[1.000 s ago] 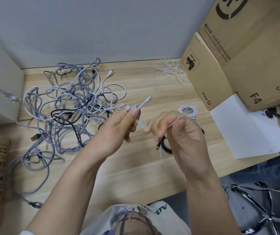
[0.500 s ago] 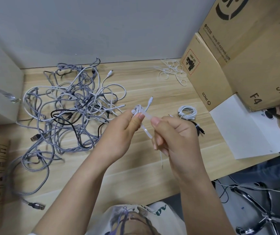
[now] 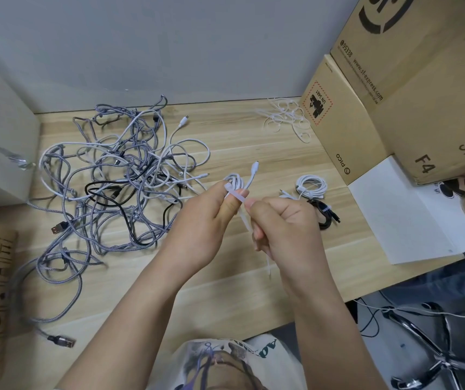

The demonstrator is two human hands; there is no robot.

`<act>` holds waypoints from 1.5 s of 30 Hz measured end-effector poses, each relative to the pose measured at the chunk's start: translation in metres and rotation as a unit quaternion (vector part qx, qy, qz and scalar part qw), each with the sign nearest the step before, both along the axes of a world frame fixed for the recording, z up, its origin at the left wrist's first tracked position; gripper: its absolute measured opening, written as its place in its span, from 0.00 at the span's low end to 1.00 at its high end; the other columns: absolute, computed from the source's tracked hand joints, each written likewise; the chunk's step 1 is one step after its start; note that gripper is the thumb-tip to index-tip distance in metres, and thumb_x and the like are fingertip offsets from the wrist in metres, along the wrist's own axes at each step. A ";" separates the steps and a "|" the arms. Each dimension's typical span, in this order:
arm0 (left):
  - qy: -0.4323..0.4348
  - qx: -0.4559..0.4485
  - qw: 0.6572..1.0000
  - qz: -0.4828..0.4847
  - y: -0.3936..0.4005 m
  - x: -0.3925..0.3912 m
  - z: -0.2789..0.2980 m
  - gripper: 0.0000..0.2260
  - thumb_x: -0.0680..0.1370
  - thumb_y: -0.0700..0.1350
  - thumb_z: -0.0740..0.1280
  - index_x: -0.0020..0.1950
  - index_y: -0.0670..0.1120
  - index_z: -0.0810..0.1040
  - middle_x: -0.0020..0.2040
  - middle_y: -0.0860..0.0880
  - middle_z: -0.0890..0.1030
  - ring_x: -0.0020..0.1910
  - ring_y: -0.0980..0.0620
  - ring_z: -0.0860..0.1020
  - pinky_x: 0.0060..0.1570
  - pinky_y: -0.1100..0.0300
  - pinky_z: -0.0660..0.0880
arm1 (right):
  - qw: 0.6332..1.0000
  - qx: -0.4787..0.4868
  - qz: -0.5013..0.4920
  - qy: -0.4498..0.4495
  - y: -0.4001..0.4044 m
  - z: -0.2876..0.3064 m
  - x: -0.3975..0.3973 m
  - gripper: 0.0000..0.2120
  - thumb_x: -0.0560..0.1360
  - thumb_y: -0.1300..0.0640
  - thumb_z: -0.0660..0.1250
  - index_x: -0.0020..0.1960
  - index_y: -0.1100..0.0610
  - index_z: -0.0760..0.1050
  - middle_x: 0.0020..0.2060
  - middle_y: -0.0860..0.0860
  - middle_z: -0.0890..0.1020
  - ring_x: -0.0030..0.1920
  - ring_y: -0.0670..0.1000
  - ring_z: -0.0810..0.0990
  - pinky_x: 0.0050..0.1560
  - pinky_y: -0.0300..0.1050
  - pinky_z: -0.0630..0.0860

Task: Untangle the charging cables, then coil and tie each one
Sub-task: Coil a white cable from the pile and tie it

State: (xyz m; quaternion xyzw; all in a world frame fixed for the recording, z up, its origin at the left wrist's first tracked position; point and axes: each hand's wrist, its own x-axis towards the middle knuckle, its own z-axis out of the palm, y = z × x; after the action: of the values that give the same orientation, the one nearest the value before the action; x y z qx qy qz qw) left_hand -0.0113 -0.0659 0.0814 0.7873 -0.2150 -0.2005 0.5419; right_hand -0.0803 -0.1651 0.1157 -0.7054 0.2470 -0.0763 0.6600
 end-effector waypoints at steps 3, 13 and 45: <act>0.003 0.007 1.000 0.002 0.000 0.000 0.001 0.17 0.76 0.59 0.56 0.40 0.46 0.70 0.32 0.52 0.69 0.34 0.51 0.67 0.39 0.47 0.70 | 1.000 -0.004 -0.005 -0.002 0.001 -0.001 0.001 0.19 0.67 0.52 0.63 0.19 0.53 0.67 0.17 0.48 0.65 0.23 0.50 0.62 0.24 0.35 0.60; -0.023 0.025 0.999 0.010 0.002 -0.002 -0.001 0.17 0.79 0.58 0.56 0.40 0.45 0.70 0.35 0.44 0.75 0.37 0.45 0.71 0.38 0.50 0.68 | 1.000 -0.009 -0.015 0.002 0.003 -0.004 0.001 0.19 0.67 0.52 0.63 0.18 0.53 0.66 0.17 0.48 0.64 0.22 0.50 0.62 0.23 0.36 0.60; -0.248 0.218 0.921 -0.206 0.017 0.015 0.005 0.23 0.78 0.63 0.44 0.52 0.50 0.71 0.40 0.55 0.72 0.44 0.47 0.73 0.40 0.53 0.67 | 0.992 -0.120 -0.012 0.042 -0.028 -0.009 0.006 0.10 0.64 0.52 0.78 0.31 0.50 0.76 0.29 0.44 0.65 0.31 0.43 0.64 0.33 0.35 0.61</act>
State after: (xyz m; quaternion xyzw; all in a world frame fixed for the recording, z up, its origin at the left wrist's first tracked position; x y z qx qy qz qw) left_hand 0.0035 -0.0486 0.0863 0.8488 -0.4509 -0.1479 0.2331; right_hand -0.0739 -0.1936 0.1067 -0.7788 0.2719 -0.0836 0.5591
